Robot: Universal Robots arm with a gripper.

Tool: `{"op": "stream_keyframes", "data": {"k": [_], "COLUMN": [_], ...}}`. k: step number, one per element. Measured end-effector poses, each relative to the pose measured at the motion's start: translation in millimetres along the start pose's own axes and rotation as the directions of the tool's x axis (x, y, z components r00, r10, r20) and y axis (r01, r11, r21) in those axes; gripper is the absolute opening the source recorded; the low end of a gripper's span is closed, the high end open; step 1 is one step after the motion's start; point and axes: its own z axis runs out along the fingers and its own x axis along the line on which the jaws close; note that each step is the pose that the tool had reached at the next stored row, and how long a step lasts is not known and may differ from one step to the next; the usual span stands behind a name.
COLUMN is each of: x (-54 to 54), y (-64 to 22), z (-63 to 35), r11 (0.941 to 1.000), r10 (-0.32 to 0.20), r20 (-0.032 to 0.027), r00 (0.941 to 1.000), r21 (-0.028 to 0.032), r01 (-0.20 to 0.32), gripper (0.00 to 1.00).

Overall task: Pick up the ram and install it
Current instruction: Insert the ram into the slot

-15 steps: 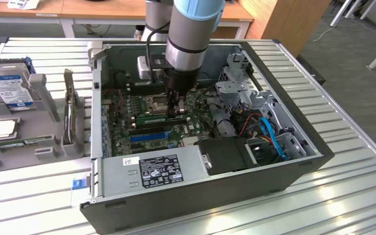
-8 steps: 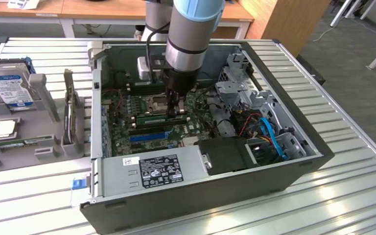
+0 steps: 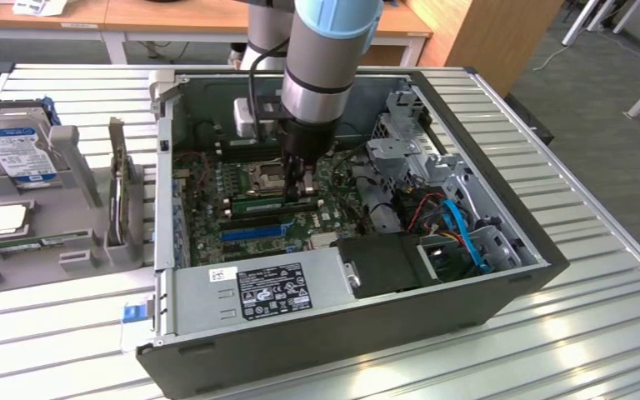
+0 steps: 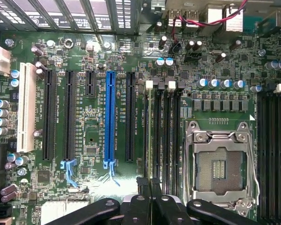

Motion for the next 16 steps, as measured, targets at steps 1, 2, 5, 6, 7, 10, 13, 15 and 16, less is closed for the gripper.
{"op": "stream_keyframes", "data": {"k": [1, 2, 5, 6, 7, 10, 13, 15, 16], "x": [0.0, 0.0, 0.1, 0.1, 0.1, 0.1, 0.1, 0.1, 0.1], "y": [0.0, 0.0, -0.1, -0.1, -0.1, -0.1, -0.1, -0.1, -0.1], "z": [0.3, 0.6, 1.5, 1.6, 1.6, 1.7, 1.8, 1.8, 1.8], "r11": [1.0, 1.0, 1.0, 1.0, 1.0, 1.0, 1.0, 1.0, 1.0], "r10": [0.0, 0.0, 0.0, 0.0, 0.0, 0.0, 0.0, 0.0, 0.0], "r20": [0.0, 0.0, 0.0, -0.0001, -0.0001, 0.0001, 0.0003, 0.0004, 0.0003], "r00": [1.0, 1.0, 1.0, 1.0, 1.0, 1.0, 1.0, 1.0, 1.0], "r21": [0.0, 0.0, 0.0, 0.0, 0.0, 0.0, 0.0004, 0.0003, 0.0002], "r01": [0.0, 0.0, 0.0, 0.0, 0.0, 0.0, 0.0, 0.0, 0.0], "gripper": [0.11, 0.11, 0.11, 0.11, 0.11, 0.11, 0.13, 0.18, 0.18]}}
